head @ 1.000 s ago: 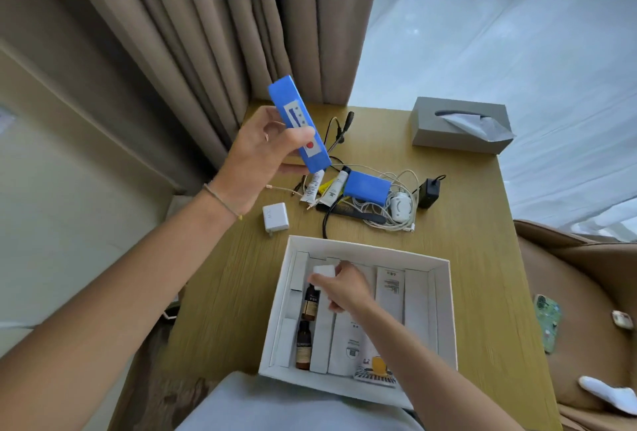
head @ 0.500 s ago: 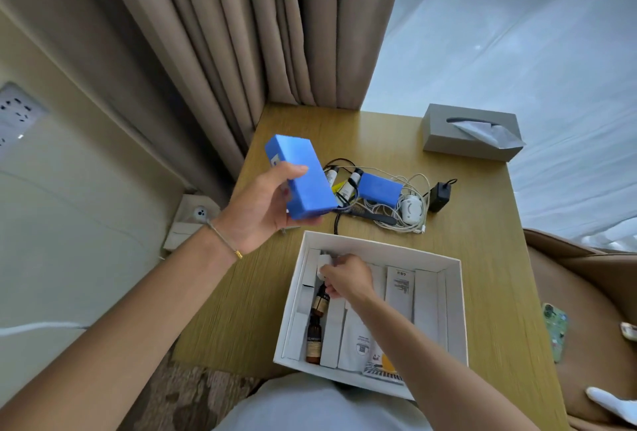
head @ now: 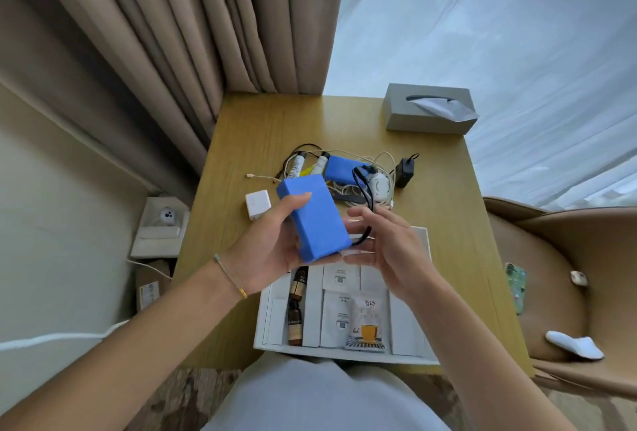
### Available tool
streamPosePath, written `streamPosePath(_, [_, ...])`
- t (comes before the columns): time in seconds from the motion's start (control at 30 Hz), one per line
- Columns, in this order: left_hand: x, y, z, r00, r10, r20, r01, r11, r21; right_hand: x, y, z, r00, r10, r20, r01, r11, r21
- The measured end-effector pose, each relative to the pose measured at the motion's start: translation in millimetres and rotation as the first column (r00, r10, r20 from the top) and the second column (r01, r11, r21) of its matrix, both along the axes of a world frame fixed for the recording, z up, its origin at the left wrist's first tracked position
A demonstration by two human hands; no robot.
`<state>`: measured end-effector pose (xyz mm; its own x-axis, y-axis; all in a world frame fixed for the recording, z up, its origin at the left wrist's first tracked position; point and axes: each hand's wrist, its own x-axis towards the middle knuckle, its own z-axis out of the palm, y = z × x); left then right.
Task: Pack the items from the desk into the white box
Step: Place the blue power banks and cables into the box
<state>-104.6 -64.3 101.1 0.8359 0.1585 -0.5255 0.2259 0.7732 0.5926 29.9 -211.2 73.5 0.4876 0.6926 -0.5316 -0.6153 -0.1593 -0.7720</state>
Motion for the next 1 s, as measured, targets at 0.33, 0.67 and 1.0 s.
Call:
streamPosePath(0.33, [-20, -21, -52, 0.943, -0.224, -0.247, 0.302, 0.886, 0.350, 10, -37, -18, 0.908, 0.109, 0.405, -0.027, 0.979, -0.204])
streamPosePath(0.67, [8, -49, -118, 0.656, -0.469, -0.592, 0.755, 0.391, 0.527, 11, -45, -64, 0.645, 0.601, 0.472, -0.231, 0.742, -0.629])
streamPosePath(1.0, [21, -77, -158, 0.593, -0.470, -0.654, 0.804, 0.307, 0.508, 20, -57, -92, 0.462, 0.782, 0.418, -0.231, 0.561, -0.795])
